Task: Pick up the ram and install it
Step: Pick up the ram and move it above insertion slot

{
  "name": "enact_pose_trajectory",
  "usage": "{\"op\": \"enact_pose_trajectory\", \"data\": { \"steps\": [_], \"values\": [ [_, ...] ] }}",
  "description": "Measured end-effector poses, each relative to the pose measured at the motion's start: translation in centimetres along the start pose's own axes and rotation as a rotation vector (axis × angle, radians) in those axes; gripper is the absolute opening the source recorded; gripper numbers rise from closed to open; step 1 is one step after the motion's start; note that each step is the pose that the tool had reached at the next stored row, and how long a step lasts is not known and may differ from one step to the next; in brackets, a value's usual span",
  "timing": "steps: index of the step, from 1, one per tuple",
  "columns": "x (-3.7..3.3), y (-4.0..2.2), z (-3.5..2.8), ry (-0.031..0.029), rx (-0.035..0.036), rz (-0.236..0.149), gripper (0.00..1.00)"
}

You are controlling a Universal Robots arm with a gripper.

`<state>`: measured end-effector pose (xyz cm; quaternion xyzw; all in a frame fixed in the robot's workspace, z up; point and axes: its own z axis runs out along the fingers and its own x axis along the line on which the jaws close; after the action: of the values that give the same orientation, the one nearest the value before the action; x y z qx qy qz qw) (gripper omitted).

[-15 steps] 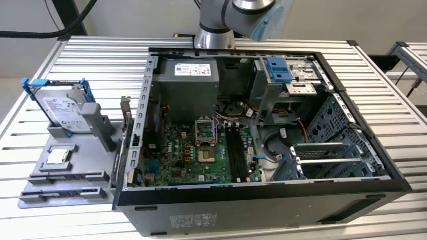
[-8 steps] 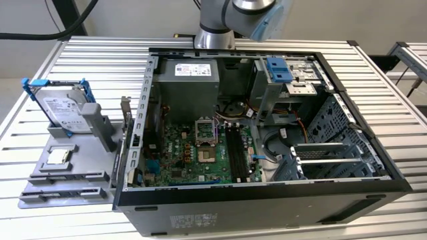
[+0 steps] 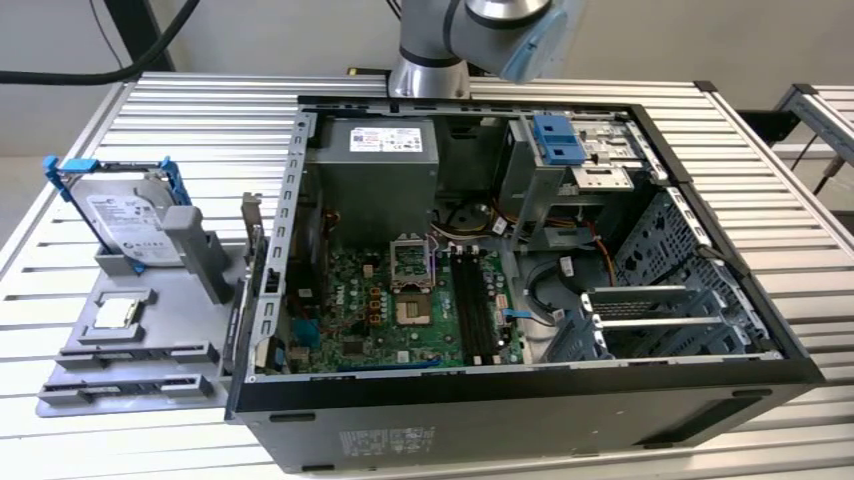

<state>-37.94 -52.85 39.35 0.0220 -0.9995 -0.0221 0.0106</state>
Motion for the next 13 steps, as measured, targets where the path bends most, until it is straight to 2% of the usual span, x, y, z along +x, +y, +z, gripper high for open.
{"op": "enact_pose_trajectory", "data": {
  "steps": [3, 7, 13],
  "values": [
    [0.00, 0.00, 0.00, 0.0102, 0.0011, -0.003, 0.00],
    [0.00, 0.00, -0.05, 0.0107, 0.0014, -0.014, 0.00],
    [0.00, 0.00, -0.15, 0.0128, 0.0030, -0.060, 0.00]
  ]
}}
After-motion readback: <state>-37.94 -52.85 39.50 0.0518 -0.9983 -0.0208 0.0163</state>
